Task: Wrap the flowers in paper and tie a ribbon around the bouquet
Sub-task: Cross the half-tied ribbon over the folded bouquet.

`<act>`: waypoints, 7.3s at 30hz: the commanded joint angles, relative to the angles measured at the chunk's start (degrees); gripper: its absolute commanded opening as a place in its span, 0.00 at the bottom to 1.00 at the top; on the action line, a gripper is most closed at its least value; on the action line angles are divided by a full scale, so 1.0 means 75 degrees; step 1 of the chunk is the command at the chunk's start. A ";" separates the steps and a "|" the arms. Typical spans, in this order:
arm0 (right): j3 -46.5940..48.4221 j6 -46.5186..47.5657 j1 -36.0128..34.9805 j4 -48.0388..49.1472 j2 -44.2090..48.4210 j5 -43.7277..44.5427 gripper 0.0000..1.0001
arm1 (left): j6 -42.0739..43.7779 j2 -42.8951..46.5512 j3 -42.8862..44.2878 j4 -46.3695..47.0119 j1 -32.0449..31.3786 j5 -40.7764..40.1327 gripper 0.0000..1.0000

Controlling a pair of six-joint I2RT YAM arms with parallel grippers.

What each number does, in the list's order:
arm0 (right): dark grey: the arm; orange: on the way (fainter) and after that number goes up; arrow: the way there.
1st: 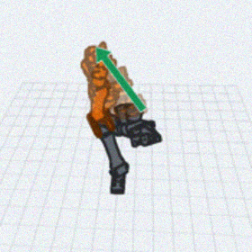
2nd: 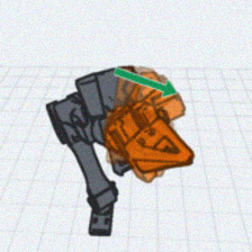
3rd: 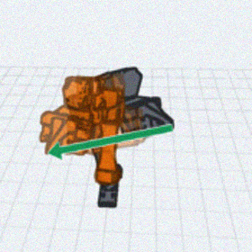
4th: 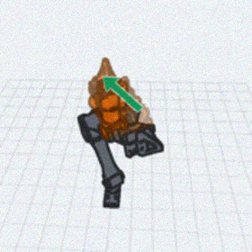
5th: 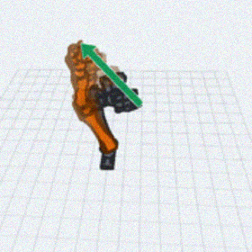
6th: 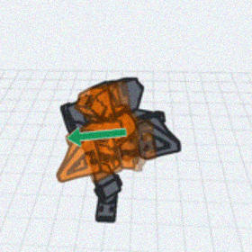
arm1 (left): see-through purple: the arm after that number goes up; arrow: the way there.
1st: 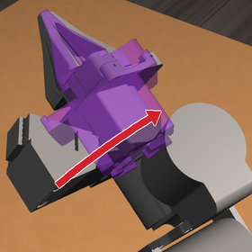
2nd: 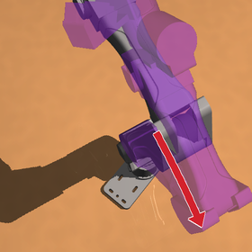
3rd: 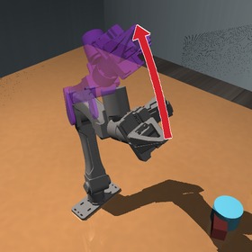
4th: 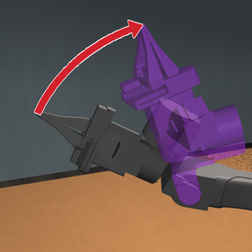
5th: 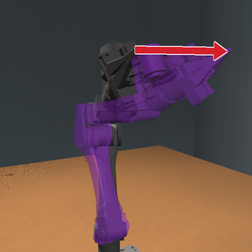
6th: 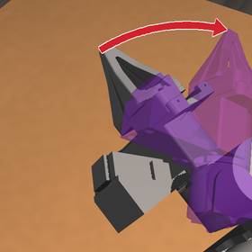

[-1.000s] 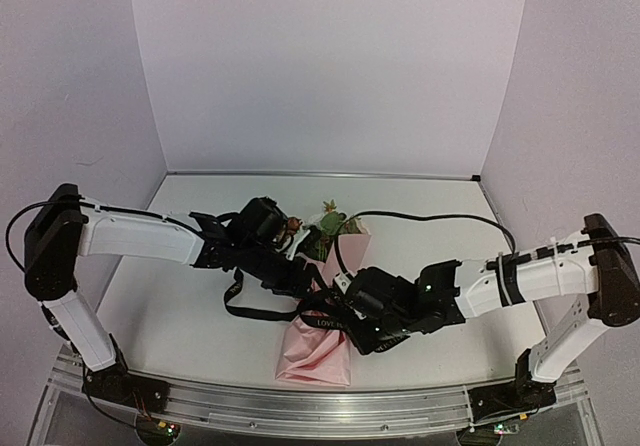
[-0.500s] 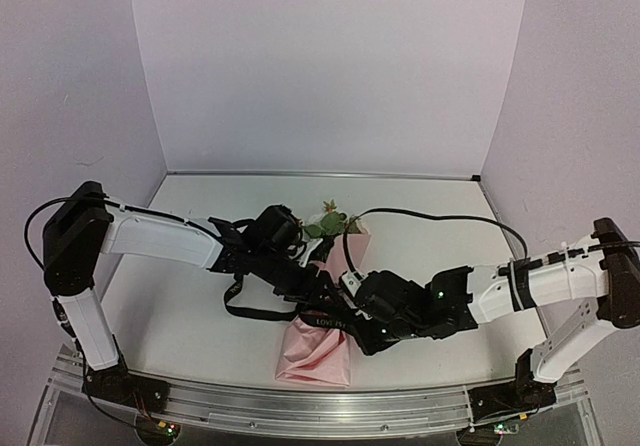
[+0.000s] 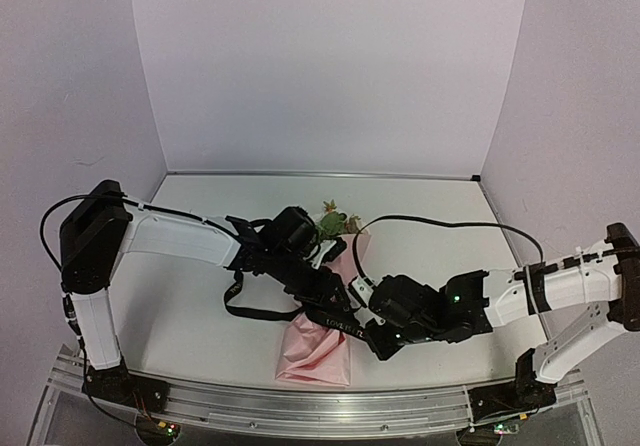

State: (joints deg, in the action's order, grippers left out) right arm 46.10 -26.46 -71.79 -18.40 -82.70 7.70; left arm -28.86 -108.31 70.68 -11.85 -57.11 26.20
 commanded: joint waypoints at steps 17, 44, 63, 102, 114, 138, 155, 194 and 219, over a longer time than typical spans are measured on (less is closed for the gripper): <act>0.0035 0.0570 -0.0021 -0.0694 0.0320 -0.0343 0.08 | 0.0659 -0.0385 0.0398 0.0221 -0.0144 -0.0885 0.11; 0.0304 0.0467 0.0415 -0.0850 -0.0169 0.0530 0.00 | -0.0609 0.2131 -0.2238 0.2992 0.0968 0.0974 0.00; 0.1904 0.0309 0.0690 -0.1250 -0.1653 -0.0357 0.00 | -0.4064 0.2177 -0.5895 0.9937 0.2135 0.1905 0.00; 0.0723 0.0038 0.2774 -0.2051 -0.0427 0.0024 0.00 | -0.6725 -0.0545 -0.4677 1.1418 0.0956 -0.1363 0.00; 0.1331 0.0234 0.2721 -0.2228 -0.0876 -0.0940 0.00 | -0.6162 0.0147 -0.5240 1.1152 0.1438 -0.0976 0.27; 0.1366 -0.1571 0.1566 0.0537 -0.1632 -0.2029 0.00 | 0.0295 0.2428 -0.1449 -0.0701 0.1051 -0.1488 0.40; 0.0596 -0.1858 0.1565 0.1301 -0.1654 -0.1778 0.02 | -0.1268 0.1251 -0.0899 0.0730 0.0777 -0.1319 0.50; 0.0135 -0.1256 0.1588 0.1188 -0.1548 -0.1672 0.04 | -0.1732 0.1051 -0.0446 0.1235 0.1117 -0.0811 0.00; 0.0202 -0.0969 0.1649 0.0606 -0.1386 -0.1396 0.04 | -0.6656 0.1278 -0.5012 0.8967 0.2891 0.2220 0.00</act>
State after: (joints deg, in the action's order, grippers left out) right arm 46.50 -35.30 -59.66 -12.56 -94.61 -3.66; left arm -66.14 -95.52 37.83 29.02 -35.51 41.35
